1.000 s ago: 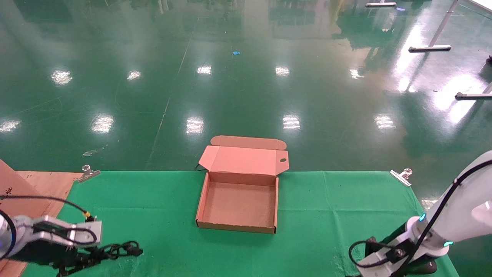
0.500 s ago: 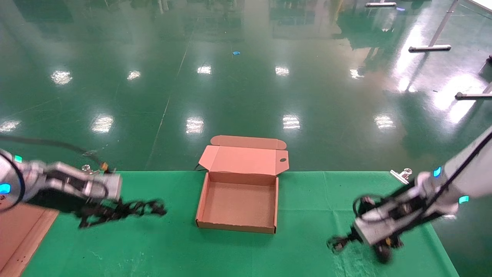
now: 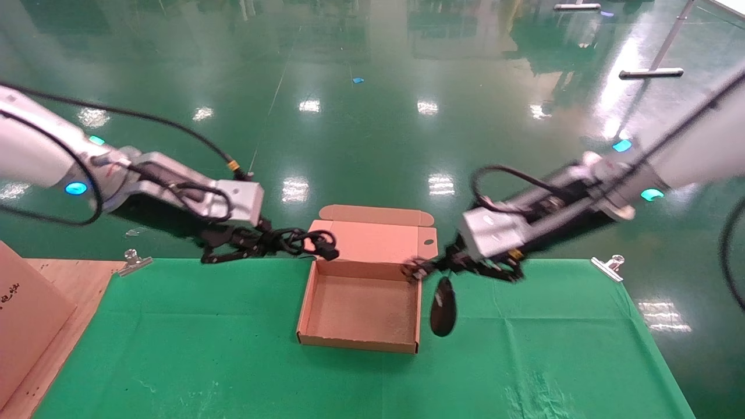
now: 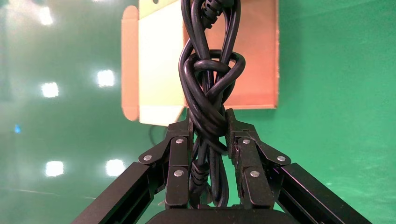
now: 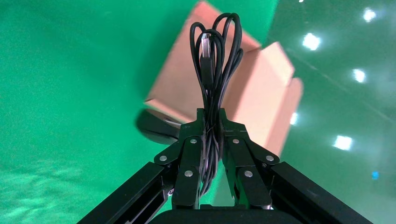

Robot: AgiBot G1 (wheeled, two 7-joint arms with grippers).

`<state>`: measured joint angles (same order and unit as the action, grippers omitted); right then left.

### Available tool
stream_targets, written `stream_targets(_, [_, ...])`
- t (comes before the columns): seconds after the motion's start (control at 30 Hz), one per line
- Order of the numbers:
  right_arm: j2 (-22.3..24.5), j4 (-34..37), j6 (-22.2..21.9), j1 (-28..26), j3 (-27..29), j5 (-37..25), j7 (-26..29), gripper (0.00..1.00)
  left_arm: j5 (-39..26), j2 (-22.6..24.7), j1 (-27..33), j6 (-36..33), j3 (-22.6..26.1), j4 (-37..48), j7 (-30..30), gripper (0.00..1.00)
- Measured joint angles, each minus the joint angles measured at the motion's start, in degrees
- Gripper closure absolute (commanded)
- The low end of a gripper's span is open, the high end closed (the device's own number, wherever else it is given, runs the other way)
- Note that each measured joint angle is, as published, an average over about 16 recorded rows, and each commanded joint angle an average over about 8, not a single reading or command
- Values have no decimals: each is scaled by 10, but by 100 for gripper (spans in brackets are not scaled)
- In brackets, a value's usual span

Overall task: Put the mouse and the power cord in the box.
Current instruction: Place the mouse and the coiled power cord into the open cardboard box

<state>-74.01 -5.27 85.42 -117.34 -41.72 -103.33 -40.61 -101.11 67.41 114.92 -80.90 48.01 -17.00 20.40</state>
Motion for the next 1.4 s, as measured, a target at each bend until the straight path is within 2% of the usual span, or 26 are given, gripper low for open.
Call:
stream_targets(0.37, [-35, -30, -37, -10, 0, 12, 42, 100, -10, 39, 1, 39, 6, -3, 17, 100])
stream_targets(0.6, [-35, -46, -44, -5, -6, 19, 52, 100, -24, 72, -53, 150, 13, 7, 27, 100])
stream_targets(0.9, [-27, -37, -42, 2, -13, 26, 41, 100, -35, 107, -167, 359, 39, -42, -7, 100])
stream_targets(1.07, [-20, -21, -41, 11, -15, 27, 26, 100, -24, 110, -218, 423, 69, -86, -40, 100])
stream_targets(1.23, [-14, -2, -45, 20, -15, 28, 11, 100, -13, 111, -253, 450, 109, -117, -70, 99])
stream_targets(1.27, [-13, 1, -46, 22, -16, 28, 8, 100, -9, 111, -257, 453, 117, -120, -75, 94])
stream_targets(1.3, [-12, 5, -47, 24, -16, 28, 5, 100, -6, 111, -261, 455, 125, -123, -79, 83])
stream_targets(1.4, [-9, 14, -51, 28, -15, 28, -2, 100, 4, 112, -269, 461, 148, -129, -88, 46])
